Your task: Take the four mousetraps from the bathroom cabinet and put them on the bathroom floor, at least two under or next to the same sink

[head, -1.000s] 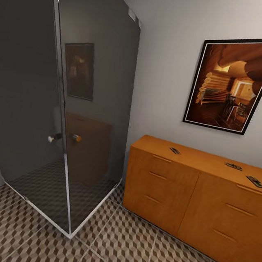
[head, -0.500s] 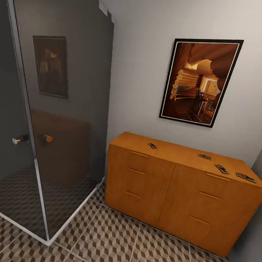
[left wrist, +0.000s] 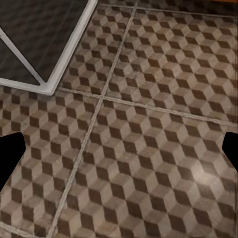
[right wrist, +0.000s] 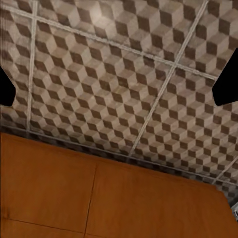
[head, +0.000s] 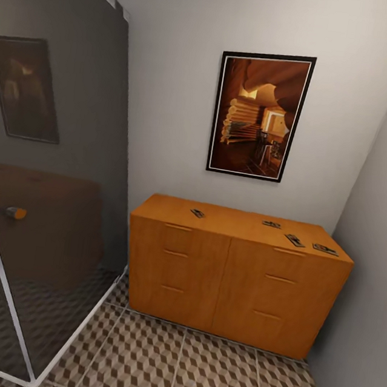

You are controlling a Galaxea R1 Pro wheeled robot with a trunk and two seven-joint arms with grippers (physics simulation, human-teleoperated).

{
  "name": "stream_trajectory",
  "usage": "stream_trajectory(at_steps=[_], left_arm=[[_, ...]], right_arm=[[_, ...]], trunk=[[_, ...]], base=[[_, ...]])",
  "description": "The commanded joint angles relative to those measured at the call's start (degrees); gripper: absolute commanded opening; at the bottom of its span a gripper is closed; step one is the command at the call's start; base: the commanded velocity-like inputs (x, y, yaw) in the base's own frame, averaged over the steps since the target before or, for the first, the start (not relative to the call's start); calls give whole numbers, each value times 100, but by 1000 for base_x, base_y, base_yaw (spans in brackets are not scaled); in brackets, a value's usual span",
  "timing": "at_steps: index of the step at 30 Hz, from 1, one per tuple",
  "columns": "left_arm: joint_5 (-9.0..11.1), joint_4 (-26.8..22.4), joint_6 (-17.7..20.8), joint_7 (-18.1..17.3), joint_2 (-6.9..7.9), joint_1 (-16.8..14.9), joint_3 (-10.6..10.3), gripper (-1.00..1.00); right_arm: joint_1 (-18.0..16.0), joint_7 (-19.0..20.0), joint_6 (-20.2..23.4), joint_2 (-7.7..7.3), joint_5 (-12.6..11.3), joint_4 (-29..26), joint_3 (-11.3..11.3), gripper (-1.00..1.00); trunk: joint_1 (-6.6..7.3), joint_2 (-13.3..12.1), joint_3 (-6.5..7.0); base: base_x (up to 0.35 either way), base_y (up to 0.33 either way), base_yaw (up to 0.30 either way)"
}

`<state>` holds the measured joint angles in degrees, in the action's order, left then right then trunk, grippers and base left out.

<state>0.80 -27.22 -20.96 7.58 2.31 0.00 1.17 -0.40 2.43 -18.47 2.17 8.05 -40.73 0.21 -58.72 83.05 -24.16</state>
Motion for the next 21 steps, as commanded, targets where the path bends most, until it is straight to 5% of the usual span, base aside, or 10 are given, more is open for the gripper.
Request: stream_trajectory(at_steps=[1,21], left_arm=[[7,-2,-13,13,2,0,-3,100],[7,-2,-13,12,4,0,-3,100]], right_arm=[[-4,11,-16,3,39,3,-13,100],[-4,11,-16,6,39,3,-13,100]], trunk=[[-1,3,-6],[-1,3,-6]], base=[[139,0,-294],[146,0,-288]])
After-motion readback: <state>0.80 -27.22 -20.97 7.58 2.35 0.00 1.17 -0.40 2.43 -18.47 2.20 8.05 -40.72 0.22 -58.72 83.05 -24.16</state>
